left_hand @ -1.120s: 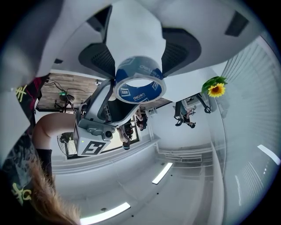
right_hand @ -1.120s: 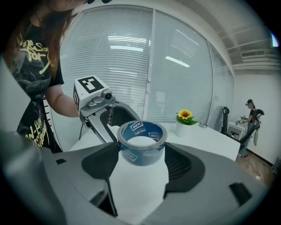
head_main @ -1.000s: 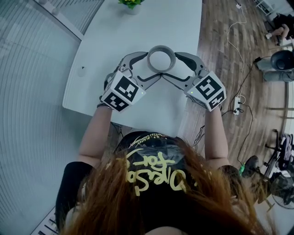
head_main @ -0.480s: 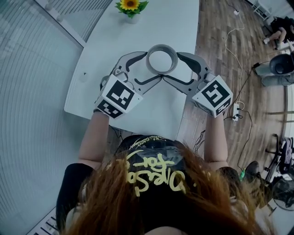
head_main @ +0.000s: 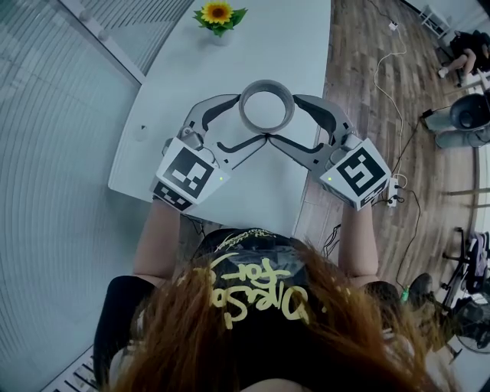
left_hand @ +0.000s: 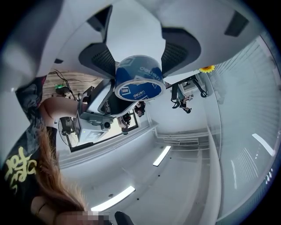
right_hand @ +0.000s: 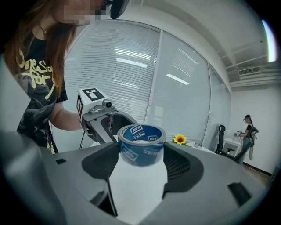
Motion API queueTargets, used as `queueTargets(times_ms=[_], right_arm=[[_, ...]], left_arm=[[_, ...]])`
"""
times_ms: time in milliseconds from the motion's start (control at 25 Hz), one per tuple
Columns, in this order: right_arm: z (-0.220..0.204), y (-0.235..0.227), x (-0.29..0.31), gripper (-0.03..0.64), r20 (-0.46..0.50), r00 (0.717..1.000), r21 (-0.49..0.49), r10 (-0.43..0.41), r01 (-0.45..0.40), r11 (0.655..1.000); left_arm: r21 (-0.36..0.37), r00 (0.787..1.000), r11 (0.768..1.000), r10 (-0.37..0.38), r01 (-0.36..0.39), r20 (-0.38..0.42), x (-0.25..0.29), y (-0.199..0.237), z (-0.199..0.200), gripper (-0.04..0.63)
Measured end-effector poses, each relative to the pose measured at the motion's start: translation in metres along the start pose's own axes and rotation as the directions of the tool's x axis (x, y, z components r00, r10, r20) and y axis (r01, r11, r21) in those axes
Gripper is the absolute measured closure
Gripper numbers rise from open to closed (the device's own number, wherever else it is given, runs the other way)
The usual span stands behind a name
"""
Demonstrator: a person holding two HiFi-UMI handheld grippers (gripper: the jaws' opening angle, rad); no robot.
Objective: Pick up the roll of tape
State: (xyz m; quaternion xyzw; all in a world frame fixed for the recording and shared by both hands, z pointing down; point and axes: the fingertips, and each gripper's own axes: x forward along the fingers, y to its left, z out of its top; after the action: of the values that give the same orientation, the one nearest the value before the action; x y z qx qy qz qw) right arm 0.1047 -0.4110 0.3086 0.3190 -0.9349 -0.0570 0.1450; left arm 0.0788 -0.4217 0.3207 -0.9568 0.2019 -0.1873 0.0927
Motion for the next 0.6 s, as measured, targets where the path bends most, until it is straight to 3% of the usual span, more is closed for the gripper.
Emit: queueTargets(times_ms=[600], right_arm=[[0.013,0.002,-0.003,0.305,0.021,1.0,0.025,0.0,-0.001,1.0]], left_arm=[[0.016,1.0,1.0,0.023,-0.023,0.013,-0.01,0.001,0.011,0.272]])
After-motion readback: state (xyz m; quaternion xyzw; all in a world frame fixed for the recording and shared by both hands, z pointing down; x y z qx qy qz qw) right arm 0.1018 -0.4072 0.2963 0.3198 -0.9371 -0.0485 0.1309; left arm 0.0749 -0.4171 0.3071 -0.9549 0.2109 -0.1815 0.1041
